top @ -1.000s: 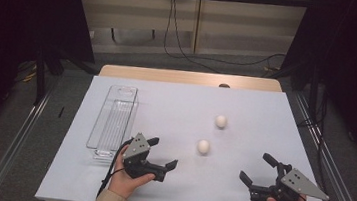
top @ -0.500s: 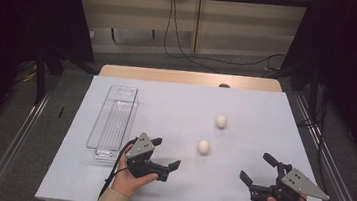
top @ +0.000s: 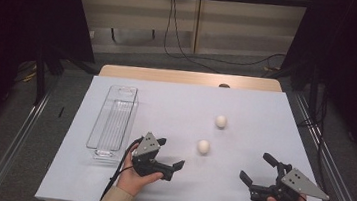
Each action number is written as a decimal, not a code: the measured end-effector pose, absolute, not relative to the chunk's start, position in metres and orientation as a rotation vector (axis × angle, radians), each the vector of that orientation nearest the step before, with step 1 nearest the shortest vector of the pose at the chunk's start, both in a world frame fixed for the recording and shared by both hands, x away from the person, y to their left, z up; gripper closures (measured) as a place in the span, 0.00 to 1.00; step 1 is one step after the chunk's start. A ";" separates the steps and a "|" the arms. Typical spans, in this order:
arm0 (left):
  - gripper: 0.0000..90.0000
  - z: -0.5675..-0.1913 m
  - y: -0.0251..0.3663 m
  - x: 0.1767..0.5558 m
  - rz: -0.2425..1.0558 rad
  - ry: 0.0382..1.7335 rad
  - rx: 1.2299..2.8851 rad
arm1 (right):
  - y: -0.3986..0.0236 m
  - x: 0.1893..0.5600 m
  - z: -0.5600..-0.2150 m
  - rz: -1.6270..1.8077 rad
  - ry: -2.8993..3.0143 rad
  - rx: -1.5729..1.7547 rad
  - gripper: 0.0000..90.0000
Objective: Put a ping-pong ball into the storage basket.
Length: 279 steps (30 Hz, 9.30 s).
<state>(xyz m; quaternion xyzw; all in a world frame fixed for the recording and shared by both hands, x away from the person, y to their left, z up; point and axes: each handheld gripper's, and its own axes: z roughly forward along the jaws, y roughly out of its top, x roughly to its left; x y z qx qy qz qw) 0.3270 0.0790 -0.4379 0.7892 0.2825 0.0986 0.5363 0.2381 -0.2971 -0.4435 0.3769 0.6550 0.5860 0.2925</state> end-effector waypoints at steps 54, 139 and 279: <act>0.04 -0.438 0.055 0.347 0.156 0.692 1.910 | -0.296 0.239 -0.444 1.564 1.748 0.999 0.01; 0.05 -0.449 0.014 0.370 0.168 0.711 2.057 | -0.296 0.241 -0.444 1.572 1.747 1.000 0.01; 0.46 -0.460 -0.027 0.390 0.169 0.678 2.207 | -0.296 0.243 -0.444 1.573 1.755 0.991 0.02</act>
